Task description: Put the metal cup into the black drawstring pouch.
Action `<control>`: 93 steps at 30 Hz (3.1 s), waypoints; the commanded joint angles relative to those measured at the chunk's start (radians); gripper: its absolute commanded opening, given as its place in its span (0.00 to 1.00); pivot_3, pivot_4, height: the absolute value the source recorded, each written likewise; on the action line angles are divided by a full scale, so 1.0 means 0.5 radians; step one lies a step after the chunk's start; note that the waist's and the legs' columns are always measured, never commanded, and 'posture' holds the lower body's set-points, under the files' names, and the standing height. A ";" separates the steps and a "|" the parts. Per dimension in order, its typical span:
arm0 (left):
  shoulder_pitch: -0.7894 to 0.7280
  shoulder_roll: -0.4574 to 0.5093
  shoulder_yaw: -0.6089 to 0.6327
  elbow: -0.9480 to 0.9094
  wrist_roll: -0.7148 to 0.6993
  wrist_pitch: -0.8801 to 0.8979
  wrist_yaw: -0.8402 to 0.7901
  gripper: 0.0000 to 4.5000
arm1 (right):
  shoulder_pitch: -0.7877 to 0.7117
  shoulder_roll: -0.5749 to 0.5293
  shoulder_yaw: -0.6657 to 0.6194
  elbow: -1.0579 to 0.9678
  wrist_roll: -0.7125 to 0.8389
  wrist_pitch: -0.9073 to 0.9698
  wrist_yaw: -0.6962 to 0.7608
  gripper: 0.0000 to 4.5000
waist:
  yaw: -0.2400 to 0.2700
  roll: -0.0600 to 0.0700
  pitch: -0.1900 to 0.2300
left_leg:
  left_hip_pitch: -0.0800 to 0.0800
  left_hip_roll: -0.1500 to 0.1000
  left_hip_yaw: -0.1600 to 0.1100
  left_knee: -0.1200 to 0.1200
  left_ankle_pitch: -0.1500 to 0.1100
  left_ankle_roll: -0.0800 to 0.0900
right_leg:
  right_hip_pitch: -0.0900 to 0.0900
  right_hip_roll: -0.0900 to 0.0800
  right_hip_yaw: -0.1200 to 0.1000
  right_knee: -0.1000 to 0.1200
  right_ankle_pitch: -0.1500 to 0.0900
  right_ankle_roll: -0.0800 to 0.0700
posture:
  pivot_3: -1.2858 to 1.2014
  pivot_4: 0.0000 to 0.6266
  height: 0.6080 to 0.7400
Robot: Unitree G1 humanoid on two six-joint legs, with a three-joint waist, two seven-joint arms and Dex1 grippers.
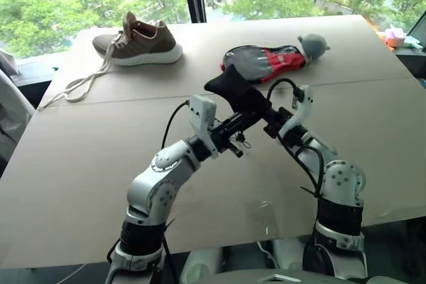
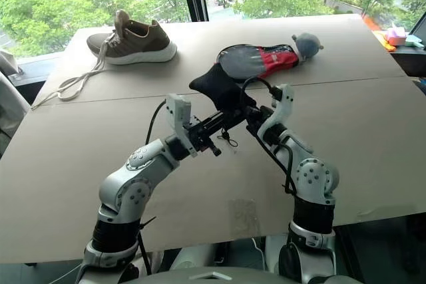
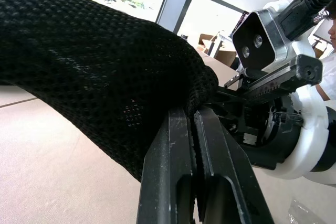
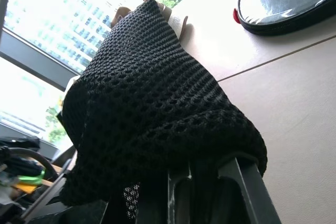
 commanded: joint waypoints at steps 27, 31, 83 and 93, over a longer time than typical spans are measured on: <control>-0.307 -0.126 0.114 0.228 -0.042 0.099 0.186 0.00 | 0.308 -1.235 0.407 -0.356 0.021 -0.196 1.130 0.44 | 0.020 -0.003 0.000 | -0.004 0.000 0.004 -0.001 -0.002 0.004 | -0.002 0.003 0.000 -0.002 0.000 0.001 | 0.52 0.24 1.00; -0.355 -0.161 0.144 0.257 -0.073 0.131 0.202 0.00 | 0.324 -1.224 0.727 -0.252 -0.469 -0.444 0.978 0.44 | 0.005 -0.003 0.000 | -0.003 0.002 0.005 -0.001 -0.001 0.004 | -0.002 0.000 0.002 -0.001 0.000 0.001 | 0.52 0.24 1.00; -0.530 -0.310 0.444 0.304 -0.332 0.173 0.408 0.00 | 0.156 -0.951 0.892 0.351 -1.744 -1.365 0.759 0.01 | 0.011 -0.005 -0.001 | -0.004 -0.001 0.003 0.010 0.005 -0.007 | -0.002 0.007 0.002 0.003 0.000 0.001 | 0.52 0.24 1.00; -0.414 -0.106 0.321 0.234 -0.234 0.132 0.221 0.67 | -0.360 -1.645 0.638 0.469 -2.072 -1.649 0.779 0.00 | -0.001 -0.004 -0.001 | -0.004 0.001 0.007 0.010 0.005 -0.007 | -0.002 0.008 0.004 0.002 0.000 0.001 | 0.52 0.24 1.00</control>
